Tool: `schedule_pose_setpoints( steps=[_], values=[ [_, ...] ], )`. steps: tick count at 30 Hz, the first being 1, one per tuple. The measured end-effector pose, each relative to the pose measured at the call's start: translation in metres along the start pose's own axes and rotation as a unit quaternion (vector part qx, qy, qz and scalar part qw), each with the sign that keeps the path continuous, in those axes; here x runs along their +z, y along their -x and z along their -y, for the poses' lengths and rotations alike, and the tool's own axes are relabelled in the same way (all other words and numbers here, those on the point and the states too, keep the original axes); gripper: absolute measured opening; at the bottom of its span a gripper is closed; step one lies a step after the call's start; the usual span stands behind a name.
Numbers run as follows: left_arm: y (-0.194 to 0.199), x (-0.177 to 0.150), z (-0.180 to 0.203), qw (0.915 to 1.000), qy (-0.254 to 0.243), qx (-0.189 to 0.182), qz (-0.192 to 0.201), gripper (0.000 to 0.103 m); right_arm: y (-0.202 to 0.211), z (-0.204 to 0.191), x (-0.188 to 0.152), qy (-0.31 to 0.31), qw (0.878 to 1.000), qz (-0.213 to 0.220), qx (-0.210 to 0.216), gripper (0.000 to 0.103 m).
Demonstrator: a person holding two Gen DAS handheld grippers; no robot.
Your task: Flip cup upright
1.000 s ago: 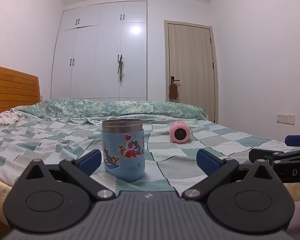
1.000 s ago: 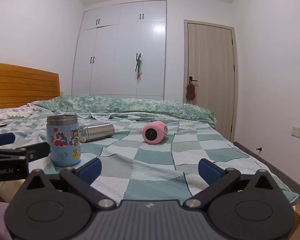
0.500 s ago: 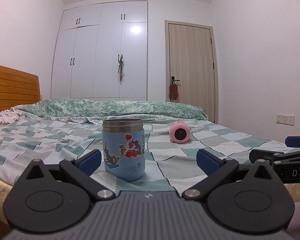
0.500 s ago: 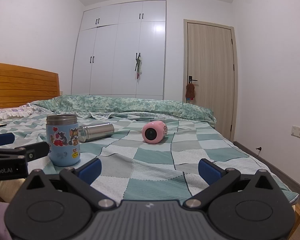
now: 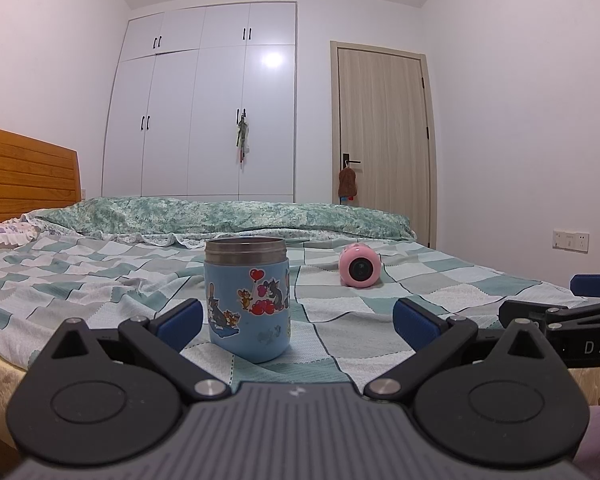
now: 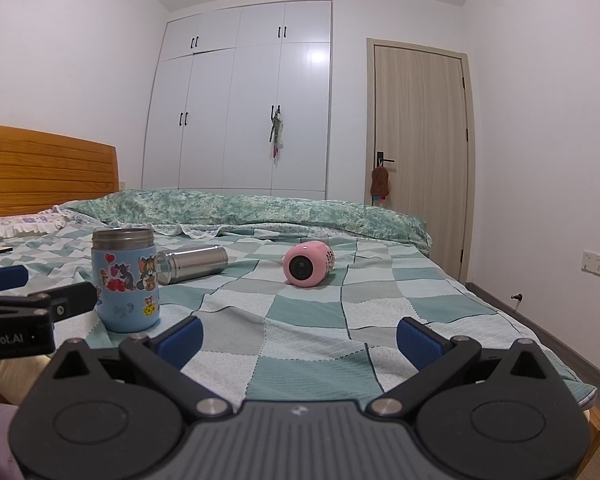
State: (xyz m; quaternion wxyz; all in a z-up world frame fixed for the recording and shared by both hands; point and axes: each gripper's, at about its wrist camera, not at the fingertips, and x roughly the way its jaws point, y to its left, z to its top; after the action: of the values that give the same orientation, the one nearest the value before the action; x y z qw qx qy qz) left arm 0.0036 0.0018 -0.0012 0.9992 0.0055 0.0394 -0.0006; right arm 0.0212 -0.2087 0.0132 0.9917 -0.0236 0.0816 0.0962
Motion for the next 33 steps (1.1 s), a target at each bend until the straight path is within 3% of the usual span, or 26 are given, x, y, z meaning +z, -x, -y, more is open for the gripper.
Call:
schedule_pose_setpoints(
  steps=[33],
  values=[
    [0.0009,0.0007,0.0015,1.0000,0.002,0.000,0.002,0.103,0.0002,-0.0003,0.0002,0.000,1.000,0.000,0.000,0.103]
  ],
)
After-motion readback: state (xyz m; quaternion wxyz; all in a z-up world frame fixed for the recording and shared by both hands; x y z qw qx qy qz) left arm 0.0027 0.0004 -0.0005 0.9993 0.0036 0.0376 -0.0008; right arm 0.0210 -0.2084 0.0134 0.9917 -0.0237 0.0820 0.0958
